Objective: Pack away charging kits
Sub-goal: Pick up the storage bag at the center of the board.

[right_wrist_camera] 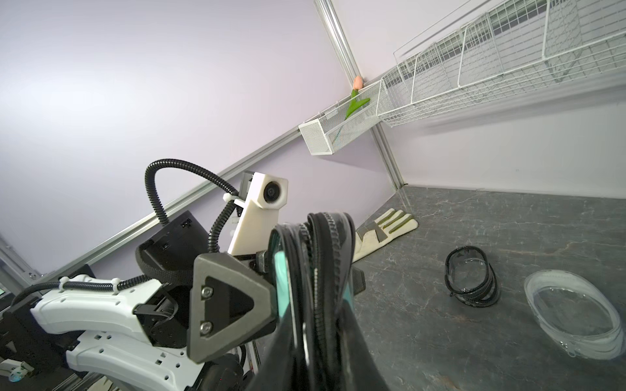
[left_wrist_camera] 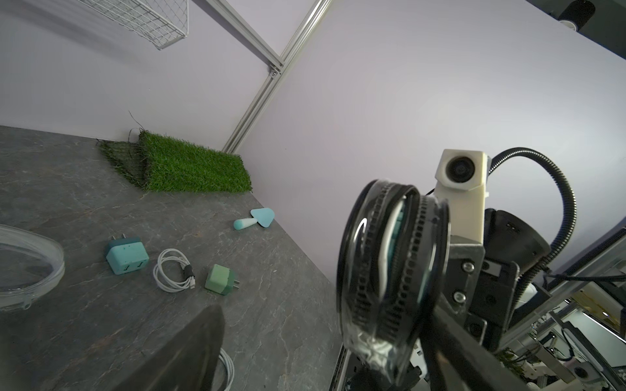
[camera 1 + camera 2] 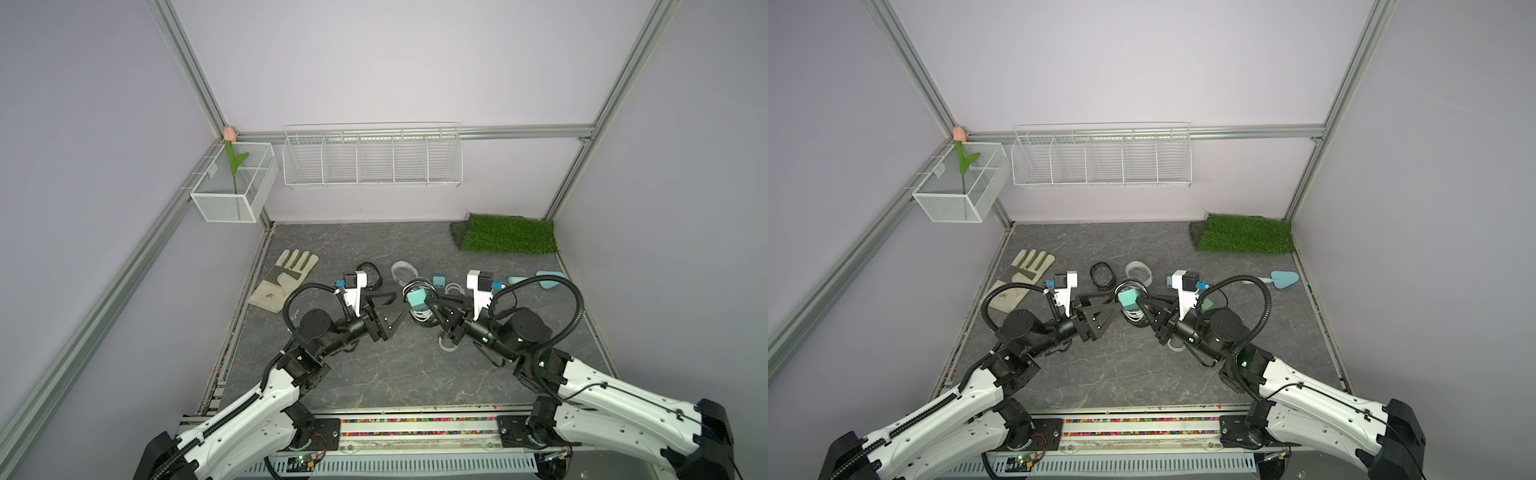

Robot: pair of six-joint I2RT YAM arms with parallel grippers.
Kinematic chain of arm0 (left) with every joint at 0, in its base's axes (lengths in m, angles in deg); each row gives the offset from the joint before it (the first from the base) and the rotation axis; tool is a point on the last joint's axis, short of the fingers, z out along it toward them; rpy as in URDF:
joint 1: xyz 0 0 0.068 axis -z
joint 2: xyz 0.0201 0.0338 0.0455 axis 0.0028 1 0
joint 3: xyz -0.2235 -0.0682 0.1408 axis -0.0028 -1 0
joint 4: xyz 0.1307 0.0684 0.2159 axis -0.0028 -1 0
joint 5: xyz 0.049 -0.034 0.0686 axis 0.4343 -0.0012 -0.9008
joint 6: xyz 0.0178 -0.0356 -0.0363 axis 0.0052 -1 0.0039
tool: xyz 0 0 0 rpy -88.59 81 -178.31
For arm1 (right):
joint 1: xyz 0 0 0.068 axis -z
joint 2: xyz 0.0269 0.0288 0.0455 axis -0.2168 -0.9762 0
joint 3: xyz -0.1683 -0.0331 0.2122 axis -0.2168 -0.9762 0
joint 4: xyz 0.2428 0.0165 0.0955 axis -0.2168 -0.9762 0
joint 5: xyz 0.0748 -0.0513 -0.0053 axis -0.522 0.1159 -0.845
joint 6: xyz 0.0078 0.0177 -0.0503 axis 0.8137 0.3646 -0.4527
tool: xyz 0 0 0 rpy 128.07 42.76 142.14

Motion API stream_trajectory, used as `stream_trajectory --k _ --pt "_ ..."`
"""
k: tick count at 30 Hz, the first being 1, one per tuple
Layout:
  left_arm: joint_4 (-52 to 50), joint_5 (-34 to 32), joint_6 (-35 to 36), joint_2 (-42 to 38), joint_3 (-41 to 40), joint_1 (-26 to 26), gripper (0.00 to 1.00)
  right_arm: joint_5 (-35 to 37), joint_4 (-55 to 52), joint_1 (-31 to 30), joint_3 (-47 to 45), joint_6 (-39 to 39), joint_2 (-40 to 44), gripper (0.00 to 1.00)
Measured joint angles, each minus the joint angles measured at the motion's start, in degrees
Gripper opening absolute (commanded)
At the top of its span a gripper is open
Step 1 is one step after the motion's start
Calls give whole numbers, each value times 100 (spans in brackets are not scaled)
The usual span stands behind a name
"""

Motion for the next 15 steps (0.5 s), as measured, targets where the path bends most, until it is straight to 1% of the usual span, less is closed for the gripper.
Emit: stream_trajectory --k 3,7,8,9,10,11,13,15 --pt "68 184 -4 203 118 0 85 -24 20 0 26 -24 -101 6" --pt "372 498 -79 522 181 0 75 -87 85 -11 96 -22 -422 6" --pt "431 553 -107 560 181 0 70 -83 90 -11 111 -20 -481 6" --pt "483 610 -146 581 181 0 63 -81 92 -11 118 -20 -538 6" --pt "520 643 -138 590 184 0 53 -68 98 -11 125 -17 -586 6" --pt "535 667 -149 590 192 0 47 -63 111 -11 127 -11 -616 6" --pt "564 658 -181 605 212 -24 41 -24 177 -11 160 13 -654 7" --pt "610 645 -175 608 247 -42 32 -4 223 0 205 46 -660 8"
